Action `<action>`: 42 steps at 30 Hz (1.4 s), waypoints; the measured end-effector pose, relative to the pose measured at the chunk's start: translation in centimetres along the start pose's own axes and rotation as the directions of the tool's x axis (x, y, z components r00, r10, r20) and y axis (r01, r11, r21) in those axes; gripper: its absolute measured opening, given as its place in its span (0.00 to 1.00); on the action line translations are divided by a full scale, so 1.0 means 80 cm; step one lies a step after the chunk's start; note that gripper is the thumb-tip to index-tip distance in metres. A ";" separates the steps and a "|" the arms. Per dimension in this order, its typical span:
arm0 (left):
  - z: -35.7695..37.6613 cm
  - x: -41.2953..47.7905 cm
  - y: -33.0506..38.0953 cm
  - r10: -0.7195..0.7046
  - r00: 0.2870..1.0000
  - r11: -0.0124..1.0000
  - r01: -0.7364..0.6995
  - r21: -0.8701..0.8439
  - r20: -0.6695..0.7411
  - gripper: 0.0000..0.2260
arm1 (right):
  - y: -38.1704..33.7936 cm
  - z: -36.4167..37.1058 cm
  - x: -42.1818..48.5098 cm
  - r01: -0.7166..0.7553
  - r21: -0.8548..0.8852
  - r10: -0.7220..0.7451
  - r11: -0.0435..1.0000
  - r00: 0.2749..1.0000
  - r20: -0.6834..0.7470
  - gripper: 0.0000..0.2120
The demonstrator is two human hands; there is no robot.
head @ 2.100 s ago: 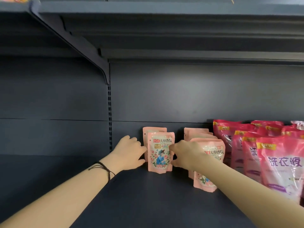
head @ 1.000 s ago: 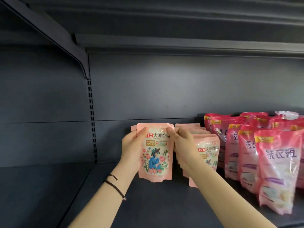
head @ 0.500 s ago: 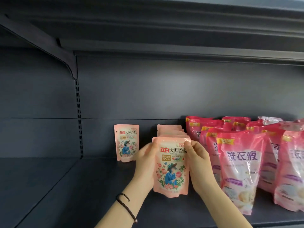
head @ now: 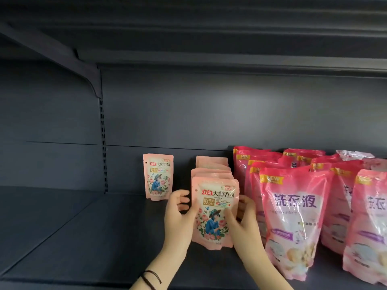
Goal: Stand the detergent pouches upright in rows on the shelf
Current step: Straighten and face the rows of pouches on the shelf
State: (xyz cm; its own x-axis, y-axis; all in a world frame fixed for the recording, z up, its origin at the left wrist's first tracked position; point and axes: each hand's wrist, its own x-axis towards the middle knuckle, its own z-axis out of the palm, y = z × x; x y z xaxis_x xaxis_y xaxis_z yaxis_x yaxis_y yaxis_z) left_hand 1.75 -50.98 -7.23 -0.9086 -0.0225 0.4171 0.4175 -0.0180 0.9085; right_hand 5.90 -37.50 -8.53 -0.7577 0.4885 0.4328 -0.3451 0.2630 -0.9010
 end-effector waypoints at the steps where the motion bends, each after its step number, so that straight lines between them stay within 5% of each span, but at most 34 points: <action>1: -0.006 -0.004 -0.006 0.004 0.999 0.997 -0.009 0.081 0.054 0.12 | 0.004 -0.002 -0.005 0.007 -0.048 -0.005 0.999 1.000 0.025 0.17; 4: -0.016 -0.011 -0.021 -0.026 0.976 0.971 -0.027 0.237 0.216 0.11 | 0.015 -0.007 -0.012 0.033 -0.190 -0.012 0.981 0.994 0.113 0.16; 13: -0.013 -0.013 -0.037 0.013 0.966 0.902 -0.122 0.413 0.257 0.08 | 0.017 -0.012 -0.008 0.091 -0.424 -0.035 0.901 0.990 0.138 0.07; 18: -0.022 -0.010 -0.039 0.030 0.953 0.846 -0.185 0.500 0.302 0.08 | 0.007 -0.020 -0.014 0.210 -0.749 -0.068 0.629 0.974 0.215 0.06; 23: -0.047 0.010 -0.024 0.098 0.880 0.533 -0.440 0.723 0.464 0.14 | -0.015 -0.039 -0.016 0.253 -0.785 0.115 0.566 0.918 0.379 0.09; 27: -0.086 0.042 -0.005 0.187 0.769 0.248 -0.639 0.728 0.612 0.15 | -0.046 -0.028 -0.012 0.420 -0.877 0.213 0.235 0.858 0.468 0.13; 31: -0.141 0.087 0.014 0.166 0.691 0.055 -0.719 0.693 0.704 0.17 | -0.099 0.010 0.000 0.461 -0.877 0.189 0.132 0.857 0.479 0.16; 36: -0.200 0.138 0.030 0.112 0.611 -0.113 -0.776 0.621 0.784 0.19 | -0.143 0.077 0.022 0.629 -0.775 -0.021 -0.053 0.776 0.631 0.17; 42: -0.241 0.182 0.023 0.129 0.548 -0.221 -0.796 0.563 0.826 0.20 | -0.161 0.163 0.045 0.669 -0.714 0.072 -0.208 0.738 0.671 0.17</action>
State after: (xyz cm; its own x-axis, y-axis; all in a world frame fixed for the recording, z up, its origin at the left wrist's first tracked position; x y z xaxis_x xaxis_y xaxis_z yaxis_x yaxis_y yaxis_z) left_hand -10.43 -70.63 0.02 -0.4547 0.8112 0.3676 0.6243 0.5847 -0.5181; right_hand 0.40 -49.95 4.19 -0.9556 -0.1783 0.2344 -0.0393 0.8661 0.4983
